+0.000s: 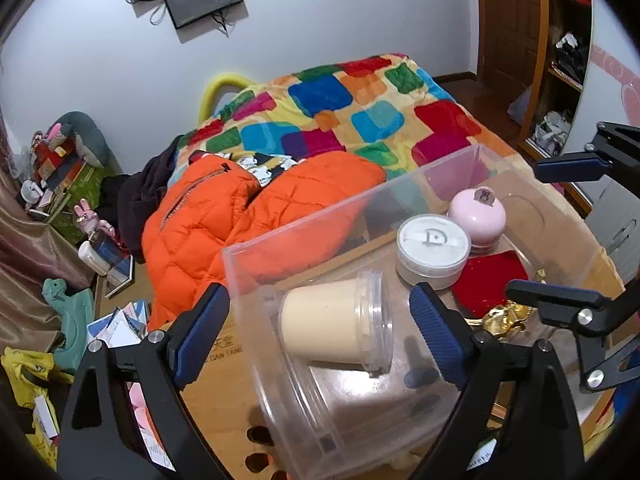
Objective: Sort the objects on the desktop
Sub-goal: 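Release the white tub with the right tool while the left tool releases the cream jar into the box, then move the right tool to the white drawstring cloth bag on the table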
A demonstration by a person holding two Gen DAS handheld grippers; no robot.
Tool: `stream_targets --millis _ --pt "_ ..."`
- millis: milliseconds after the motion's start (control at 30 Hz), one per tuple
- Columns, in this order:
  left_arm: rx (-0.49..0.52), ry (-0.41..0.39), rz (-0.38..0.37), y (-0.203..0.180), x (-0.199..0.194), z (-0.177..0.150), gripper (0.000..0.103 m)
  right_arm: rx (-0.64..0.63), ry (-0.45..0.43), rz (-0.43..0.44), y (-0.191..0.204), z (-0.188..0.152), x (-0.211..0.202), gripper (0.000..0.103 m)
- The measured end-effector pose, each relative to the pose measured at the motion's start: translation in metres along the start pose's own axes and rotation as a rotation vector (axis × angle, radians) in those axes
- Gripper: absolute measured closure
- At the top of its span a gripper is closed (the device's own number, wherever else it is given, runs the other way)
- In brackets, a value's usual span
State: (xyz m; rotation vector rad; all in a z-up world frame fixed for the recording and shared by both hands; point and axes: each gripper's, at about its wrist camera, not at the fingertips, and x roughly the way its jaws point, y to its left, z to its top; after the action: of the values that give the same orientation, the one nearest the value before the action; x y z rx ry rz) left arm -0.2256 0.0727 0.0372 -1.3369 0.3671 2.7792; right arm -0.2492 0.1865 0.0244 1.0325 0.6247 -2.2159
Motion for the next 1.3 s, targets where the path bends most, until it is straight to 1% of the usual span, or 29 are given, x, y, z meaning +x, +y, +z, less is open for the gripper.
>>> stream_targets --millis 167,267,433,667,833,967,1133,1300 --pt "-0.001 -0.071 0.04 -0.002 -0.029 -0.004 0.006 0.013 -0.038 -0.025 -0.002 -0.006 -0.024 0.022" --pt "0.005 -0.106 0.046 -0.006 -0.046 -0.008 0.004 0.029 -0.055 -0.024 -0.002 -0.012 -0.036 0.022" --pt "0.049 -0.17 0.081 -0.02 -0.076 -0.016 0.004 0.041 -0.088 -0.037 0.0 -0.023 -0.059 0.022" --pt "0.077 -0.25 0.086 -0.04 -0.112 -0.026 0.002 0.052 -0.135 -0.051 0.003 -0.039 -0.087 0.019" --pt "0.073 -0.285 0.062 -0.05 -0.129 -0.035 0.002 0.055 -0.163 -0.058 0.006 -0.052 -0.103 0.019" --pt "0.077 -0.309 0.07 -0.057 -0.137 -0.041 0.002 0.059 -0.171 -0.068 0.007 -0.063 -0.109 0.019" --pt "0.047 -0.303 0.039 -0.063 -0.139 -0.054 0.002 0.074 -0.166 -0.071 0.008 -0.082 -0.113 0.019" --pt "0.014 -0.286 0.014 -0.064 -0.132 -0.069 0.001 0.077 -0.15 -0.063 0.017 -0.101 -0.109 0.019"
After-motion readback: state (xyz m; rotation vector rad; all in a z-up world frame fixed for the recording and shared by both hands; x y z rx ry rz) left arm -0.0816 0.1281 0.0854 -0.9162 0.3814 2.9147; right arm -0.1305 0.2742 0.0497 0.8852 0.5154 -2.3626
